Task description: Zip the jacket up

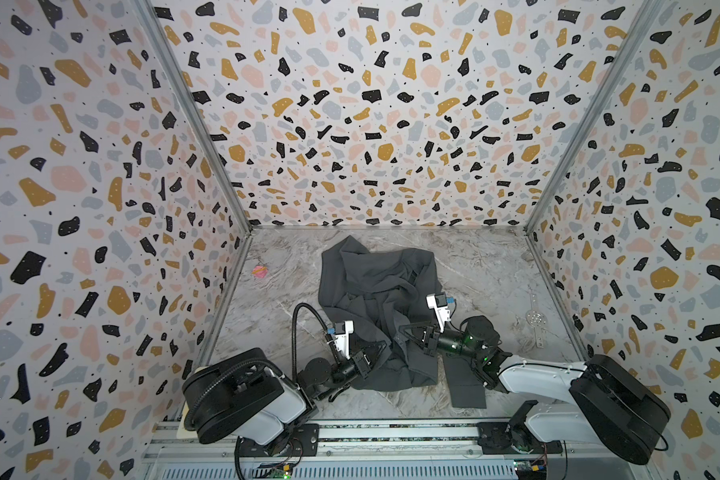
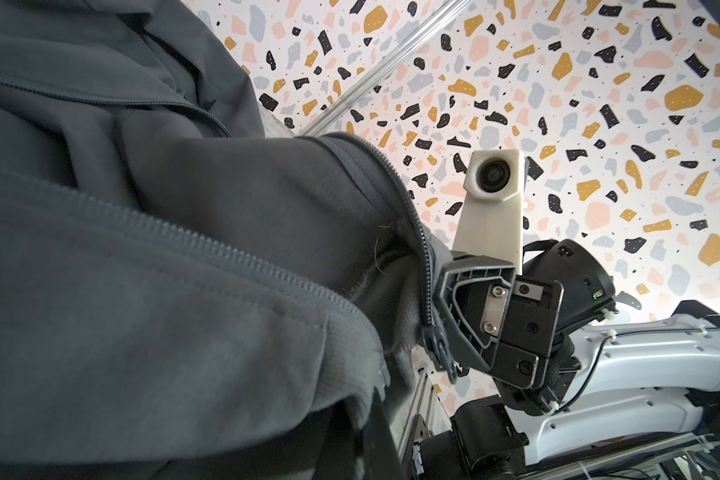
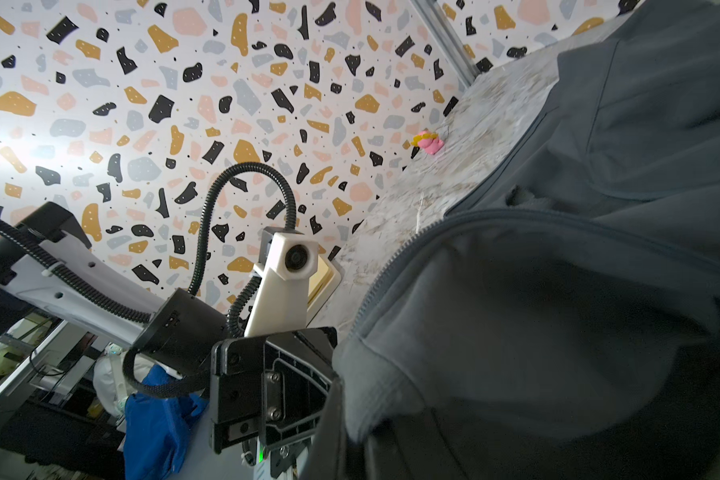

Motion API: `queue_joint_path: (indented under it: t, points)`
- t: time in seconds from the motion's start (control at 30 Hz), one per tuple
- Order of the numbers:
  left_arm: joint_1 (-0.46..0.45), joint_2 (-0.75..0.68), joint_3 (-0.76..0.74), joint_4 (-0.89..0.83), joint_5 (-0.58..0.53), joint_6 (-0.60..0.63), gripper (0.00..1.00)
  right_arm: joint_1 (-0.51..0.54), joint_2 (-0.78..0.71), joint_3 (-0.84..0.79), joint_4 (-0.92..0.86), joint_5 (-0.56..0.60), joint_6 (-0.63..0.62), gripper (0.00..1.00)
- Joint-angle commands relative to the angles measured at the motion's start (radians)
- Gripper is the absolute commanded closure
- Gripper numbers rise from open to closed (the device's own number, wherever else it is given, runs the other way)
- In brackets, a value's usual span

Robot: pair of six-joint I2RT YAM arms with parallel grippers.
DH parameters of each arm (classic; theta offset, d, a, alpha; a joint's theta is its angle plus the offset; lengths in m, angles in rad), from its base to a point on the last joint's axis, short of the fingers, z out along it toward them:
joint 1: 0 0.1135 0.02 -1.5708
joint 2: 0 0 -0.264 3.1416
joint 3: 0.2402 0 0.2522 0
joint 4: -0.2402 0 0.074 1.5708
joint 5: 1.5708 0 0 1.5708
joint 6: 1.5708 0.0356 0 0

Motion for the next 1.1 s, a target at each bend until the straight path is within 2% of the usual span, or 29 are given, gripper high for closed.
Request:
queue_joint_path:
  t: [0.0,0.37,0.63,1.07]
  points:
    - [-0.002,-0.059,0.01,0.197,-0.005,0.009,1.0,0.002,-0.044,0.0,0.049,0.044,-0.039,1.0]
    - [-0.002,-0.234,0.019,-0.04,-0.028,0.065,1.0,0.034,-0.028,0.012,0.052,0.069,-0.064,1.0]
    - [-0.002,-0.203,0.029,-0.024,-0.024,0.064,1.0,0.047,0.001,0.014,0.134,0.041,-0.044,1.0]
    - [-0.002,-0.173,0.034,-0.005,-0.013,0.068,1.0,0.057,0.024,0.039,0.129,0.033,-0.048,1.0]
